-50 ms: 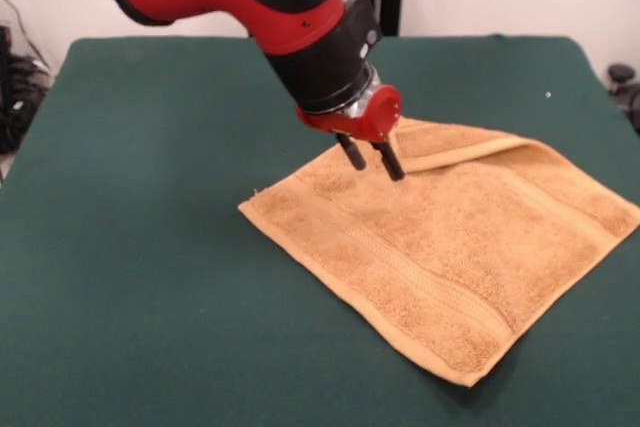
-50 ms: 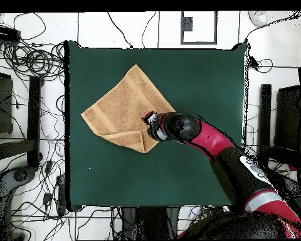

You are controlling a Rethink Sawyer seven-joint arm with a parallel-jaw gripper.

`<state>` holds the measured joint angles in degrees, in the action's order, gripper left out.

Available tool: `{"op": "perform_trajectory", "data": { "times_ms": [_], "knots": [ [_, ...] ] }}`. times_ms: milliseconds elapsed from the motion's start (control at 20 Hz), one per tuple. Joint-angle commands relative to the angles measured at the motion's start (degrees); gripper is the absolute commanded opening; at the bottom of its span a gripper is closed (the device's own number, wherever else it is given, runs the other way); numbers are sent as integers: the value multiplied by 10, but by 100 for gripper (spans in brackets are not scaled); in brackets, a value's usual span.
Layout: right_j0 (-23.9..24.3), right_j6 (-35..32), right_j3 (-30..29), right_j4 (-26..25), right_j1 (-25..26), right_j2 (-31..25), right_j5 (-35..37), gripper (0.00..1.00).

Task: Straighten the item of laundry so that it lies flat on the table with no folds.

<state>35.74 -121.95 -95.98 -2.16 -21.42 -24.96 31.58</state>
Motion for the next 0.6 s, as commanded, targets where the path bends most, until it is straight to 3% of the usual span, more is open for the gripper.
{"op": "perform_trajectory", "data": {
  "times_ms": [50,600],
  "knots": [
    [-1,47,-21,-9,44,-38,80,100],
    [-15,9,-24,22,64,-75,78,100]
  ]
}}
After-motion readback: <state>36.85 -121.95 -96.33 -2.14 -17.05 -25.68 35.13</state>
